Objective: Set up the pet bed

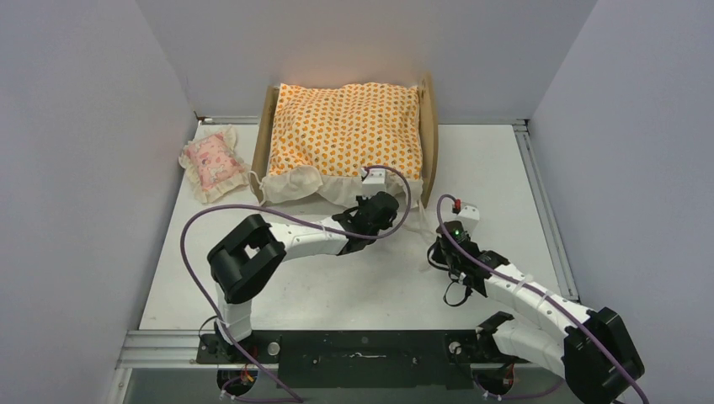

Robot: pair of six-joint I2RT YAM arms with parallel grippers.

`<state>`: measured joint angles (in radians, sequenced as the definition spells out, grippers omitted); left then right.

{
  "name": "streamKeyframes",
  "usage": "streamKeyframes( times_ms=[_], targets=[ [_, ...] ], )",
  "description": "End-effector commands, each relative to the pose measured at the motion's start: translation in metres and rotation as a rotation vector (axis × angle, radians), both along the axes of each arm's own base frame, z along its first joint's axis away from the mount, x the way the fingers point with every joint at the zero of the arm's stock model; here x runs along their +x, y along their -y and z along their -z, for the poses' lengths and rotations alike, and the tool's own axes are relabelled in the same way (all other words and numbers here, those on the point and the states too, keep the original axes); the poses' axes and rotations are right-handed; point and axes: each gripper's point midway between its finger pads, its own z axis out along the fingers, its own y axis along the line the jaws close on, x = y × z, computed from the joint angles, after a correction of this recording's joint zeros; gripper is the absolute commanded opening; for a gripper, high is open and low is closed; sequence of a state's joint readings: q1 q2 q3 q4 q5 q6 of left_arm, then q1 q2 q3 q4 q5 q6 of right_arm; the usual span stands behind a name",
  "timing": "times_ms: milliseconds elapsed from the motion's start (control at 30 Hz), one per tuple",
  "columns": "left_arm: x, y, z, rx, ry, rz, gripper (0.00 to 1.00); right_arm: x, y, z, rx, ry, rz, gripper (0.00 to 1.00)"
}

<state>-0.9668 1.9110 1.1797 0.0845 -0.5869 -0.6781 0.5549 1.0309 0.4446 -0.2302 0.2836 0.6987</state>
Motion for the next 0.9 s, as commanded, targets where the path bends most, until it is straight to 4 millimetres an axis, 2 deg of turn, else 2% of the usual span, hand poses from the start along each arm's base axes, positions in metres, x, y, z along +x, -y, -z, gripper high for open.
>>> streamKeyframes(
  times_ms=[0, 33, 100, 167, 333, 433, 567, 700, 733, 867],
  targets=[
    [0.014, 0.007, -0.063, -0.054, 0.131, 0.032, 0.0, -0.008, 0.011, 0.004, -0.014, -0.018, 0.037, 0.05],
    [0.012, 0.015, -0.06, -0.072, 0.124, 0.072, 0.0, -0.008, 0.01, 0.006, -0.013, -0.021, 0.028, 0.05],
    [0.008, 0.029, -0.046, -0.087, 0.096, 0.135, 0.14, -0.007, 0.008, 0.013, -0.011, -0.032, 0.007, 0.05],
    [0.004, 0.044, -0.034, -0.103, 0.069, 0.202, 0.24, -0.007, 0.006, 0.021, -0.017, -0.05, -0.008, 0.05],
    [-0.005, 0.078, -0.022, -0.088, 0.12, 0.451, 0.43, -0.006, 0.005, 0.035, 0.003, -0.085, -0.022, 0.05],
    [-0.009, 0.089, -0.019, -0.059, 0.16, 0.607, 0.5, -0.004, 0.002, 0.037, 0.03, -0.088, -0.036, 0.05],
    [-0.007, 0.092, -0.014, -0.055, 0.191, 0.742, 0.54, -0.001, 0.004, 0.038, 0.056, -0.098, -0.04, 0.05],
    [0.006, 0.096, -0.008, -0.038, 0.131, 0.702, 0.57, 0.001, 0.005, 0.04, 0.085, -0.11, -0.044, 0.05],
    [0.01, 0.093, 0.003, -0.022, 0.081, 0.656, 0.57, 0.001, 0.005, 0.04, 0.088, -0.109, -0.045, 0.05],
    [0.017, 0.094, 0.012, -0.061, -0.017, 0.459, 0.58, 0.003, 0.003, 0.04, 0.098, -0.11, -0.052, 0.05]
  ],
)
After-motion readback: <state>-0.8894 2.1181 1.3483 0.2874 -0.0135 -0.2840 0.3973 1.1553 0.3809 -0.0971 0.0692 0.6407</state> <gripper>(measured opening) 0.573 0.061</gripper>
